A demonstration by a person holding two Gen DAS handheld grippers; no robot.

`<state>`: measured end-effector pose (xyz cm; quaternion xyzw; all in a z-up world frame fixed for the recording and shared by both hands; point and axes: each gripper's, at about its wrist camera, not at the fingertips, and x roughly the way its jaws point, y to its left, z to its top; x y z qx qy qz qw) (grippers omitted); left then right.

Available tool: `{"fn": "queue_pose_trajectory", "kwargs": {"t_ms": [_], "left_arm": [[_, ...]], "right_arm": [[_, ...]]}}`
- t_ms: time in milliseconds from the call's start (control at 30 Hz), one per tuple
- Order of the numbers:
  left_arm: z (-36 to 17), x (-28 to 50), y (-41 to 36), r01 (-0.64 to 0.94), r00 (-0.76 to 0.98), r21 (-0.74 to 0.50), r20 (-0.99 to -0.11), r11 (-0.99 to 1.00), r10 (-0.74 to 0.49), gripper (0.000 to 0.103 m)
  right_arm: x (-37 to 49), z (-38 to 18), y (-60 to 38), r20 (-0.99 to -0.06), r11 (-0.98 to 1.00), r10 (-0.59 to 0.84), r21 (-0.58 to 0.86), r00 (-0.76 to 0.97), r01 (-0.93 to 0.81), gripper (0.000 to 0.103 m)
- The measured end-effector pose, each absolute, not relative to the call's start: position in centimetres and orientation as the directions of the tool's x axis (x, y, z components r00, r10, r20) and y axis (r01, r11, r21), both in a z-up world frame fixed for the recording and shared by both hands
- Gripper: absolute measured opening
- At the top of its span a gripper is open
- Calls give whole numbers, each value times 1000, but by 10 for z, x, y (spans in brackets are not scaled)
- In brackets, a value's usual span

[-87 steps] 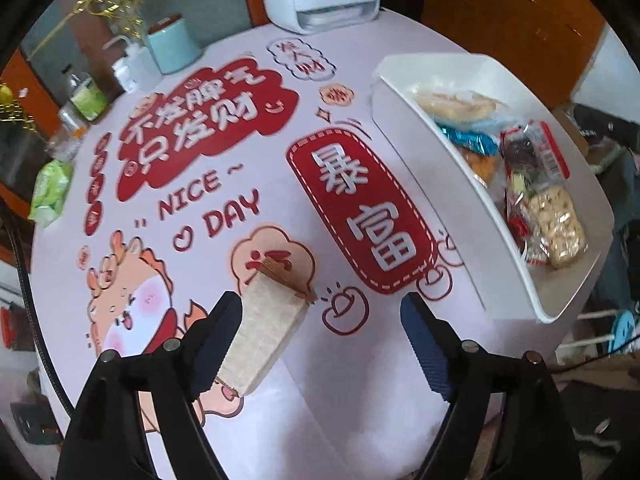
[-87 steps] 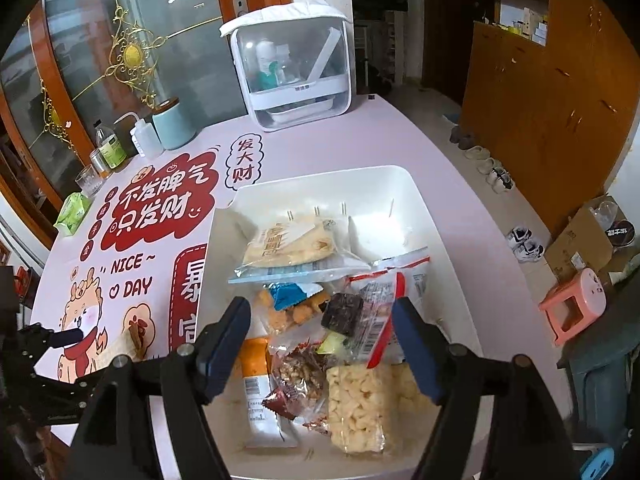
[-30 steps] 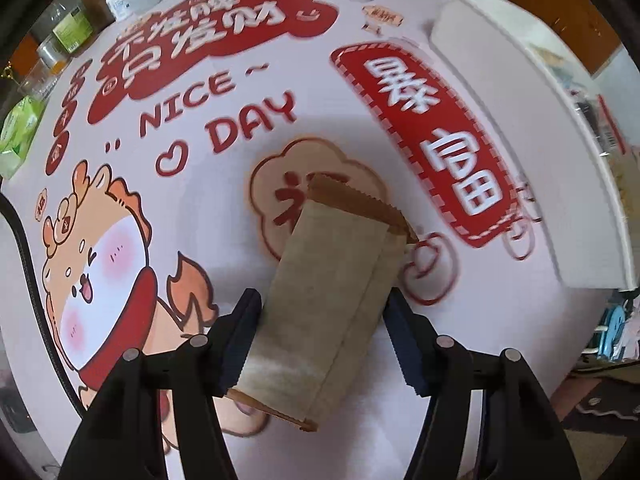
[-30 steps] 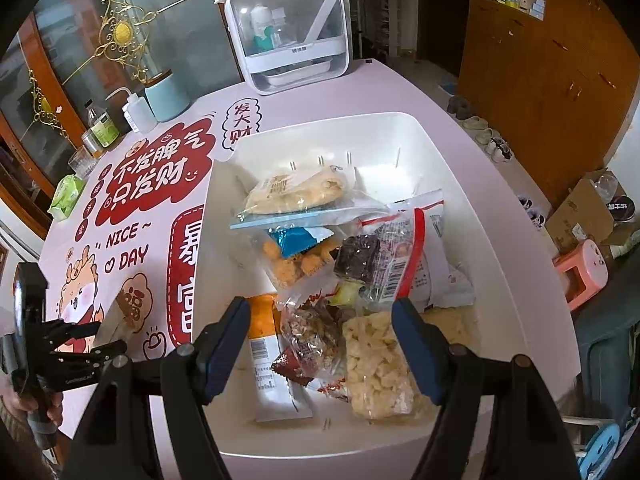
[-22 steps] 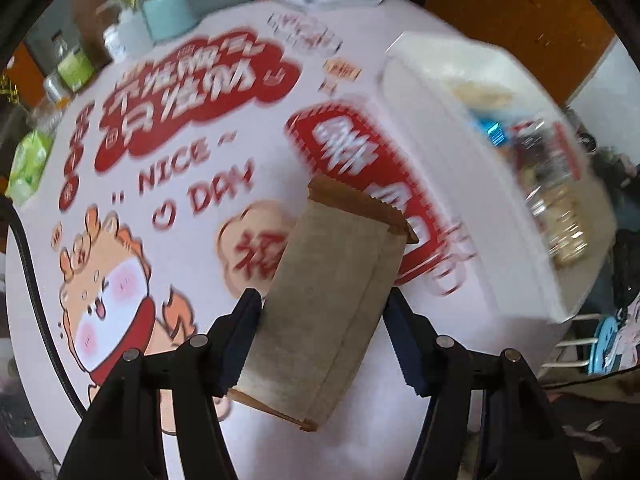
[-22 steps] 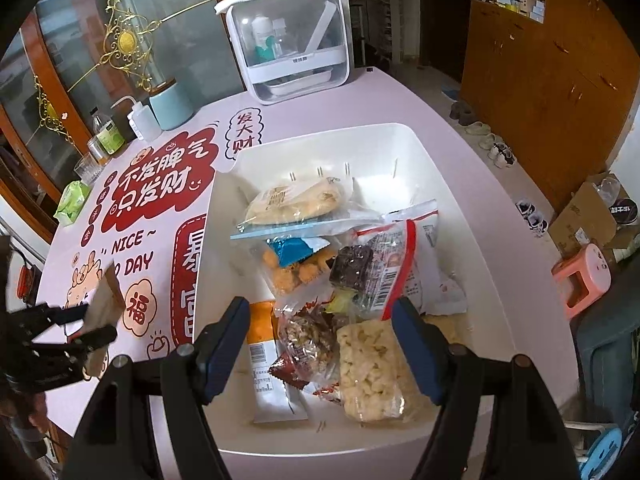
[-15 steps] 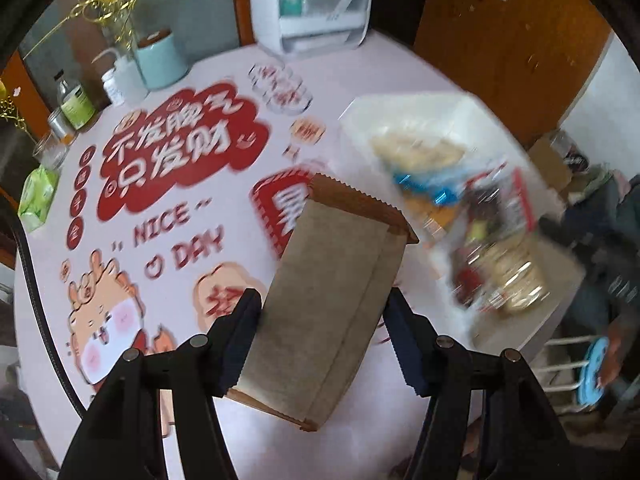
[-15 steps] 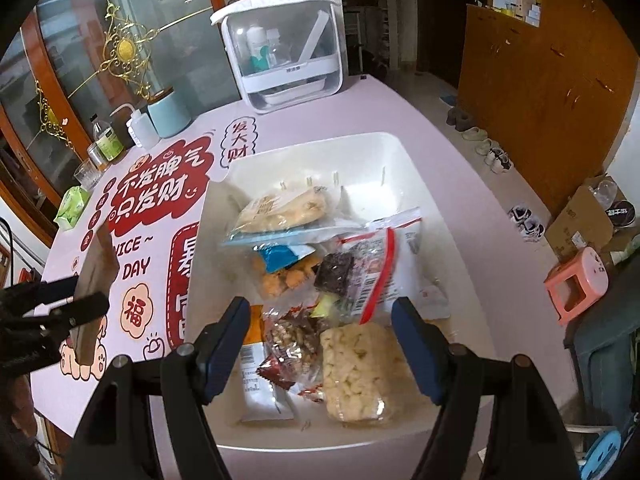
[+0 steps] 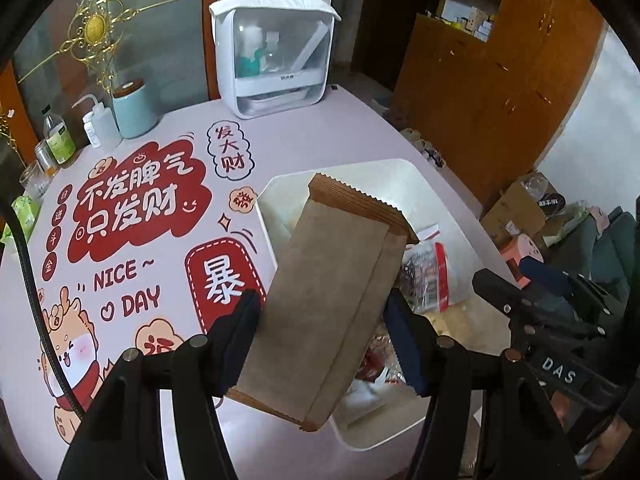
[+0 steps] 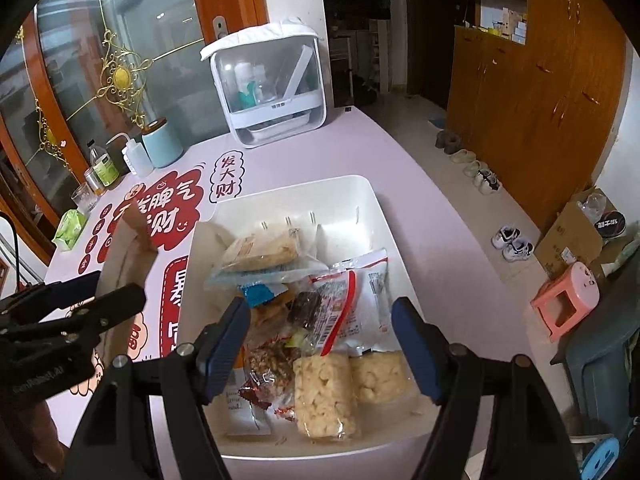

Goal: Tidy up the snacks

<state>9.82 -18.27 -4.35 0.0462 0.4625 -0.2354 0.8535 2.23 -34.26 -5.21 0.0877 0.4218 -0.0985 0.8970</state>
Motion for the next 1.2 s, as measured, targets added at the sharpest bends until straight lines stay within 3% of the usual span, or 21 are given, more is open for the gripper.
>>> {"fn": "queue_pose_trajectory", "kwargs": {"t_ms": [300, 500, 1200], "left_arm": [[-48, 96, -197, 422, 467, -134, -815, 897, -342, 64], [-41, 90, -192, 389, 512, -136, -791, 911, -336, 96], [-30, 57, -153, 290, 557, -53, -803, 955, -214, 98]], "right_arm": [[20, -53, -339, -774, 968, -113, 54, 623, 243, 74], [19, -53, -342, -774, 966, -112, 62, 623, 251, 74], [6, -45, -292, -769, 985, -41, 75, 638, 153, 74]]}}
